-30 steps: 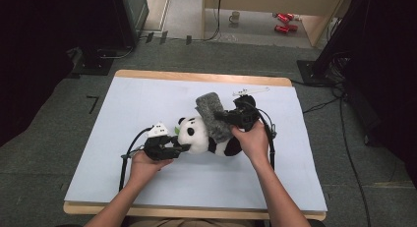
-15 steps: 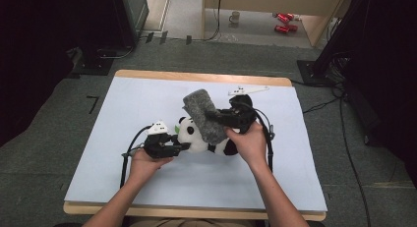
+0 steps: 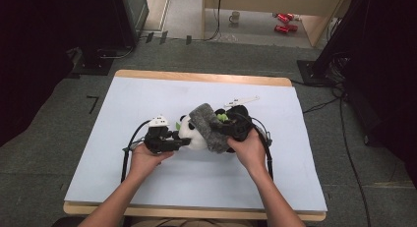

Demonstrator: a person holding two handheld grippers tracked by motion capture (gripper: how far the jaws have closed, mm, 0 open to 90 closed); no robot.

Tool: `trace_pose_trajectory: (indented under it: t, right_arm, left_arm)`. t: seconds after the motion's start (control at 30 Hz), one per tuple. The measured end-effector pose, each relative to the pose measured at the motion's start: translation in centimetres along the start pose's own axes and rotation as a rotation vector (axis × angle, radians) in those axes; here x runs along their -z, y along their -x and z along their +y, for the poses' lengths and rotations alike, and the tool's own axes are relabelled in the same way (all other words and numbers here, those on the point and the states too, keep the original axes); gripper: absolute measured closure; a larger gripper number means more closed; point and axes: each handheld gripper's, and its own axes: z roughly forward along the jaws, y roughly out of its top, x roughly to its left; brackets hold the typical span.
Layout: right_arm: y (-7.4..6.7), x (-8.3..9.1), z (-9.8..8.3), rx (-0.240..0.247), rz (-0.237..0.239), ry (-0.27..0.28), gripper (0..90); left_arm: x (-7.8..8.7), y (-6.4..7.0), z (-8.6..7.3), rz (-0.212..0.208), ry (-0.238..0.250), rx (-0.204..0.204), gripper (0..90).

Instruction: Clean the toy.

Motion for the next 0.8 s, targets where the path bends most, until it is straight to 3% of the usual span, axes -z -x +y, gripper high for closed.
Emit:
trace_pose_trajectory:
  t: [0.17, 0.33, 0.43, 0.63, 0.8]
  right_arm:
    - [1.0, 1.2, 0.1, -0.009, -0.056, 0.021, 80.2]
    - [2.5, 2.1, -0.1, -0.069, -0.064, 0.043, 80.1]
    - [2.8, 2.4, 0.0, -0.077, -0.063, 0.051, 80.1]
    - [1.6, 3.0, 0.7, -0.082, 0.006, 0.083, 80.2]
    - [-0.4, 3.0, 1.4, -0.044, 0.054, 0.098, 80.2]
  left_arm:
    - [-0.1, 0.3, 0.0, 0.013, -0.005, -0.017, 52.8]
    - [-0.1, 0.4, 0.1, 0.009, -0.005, -0.009, 52.8]
    - [-0.1, 0.4, 0.0, 0.01, -0.008, -0.013, 52.8]
    - [-0.1, 0.5, 0.0, 0.015, -0.01, -0.008, 52.6]
    - [0.0, 1.3, 0.0, 0.03, -0.005, -0.033, 52.6]
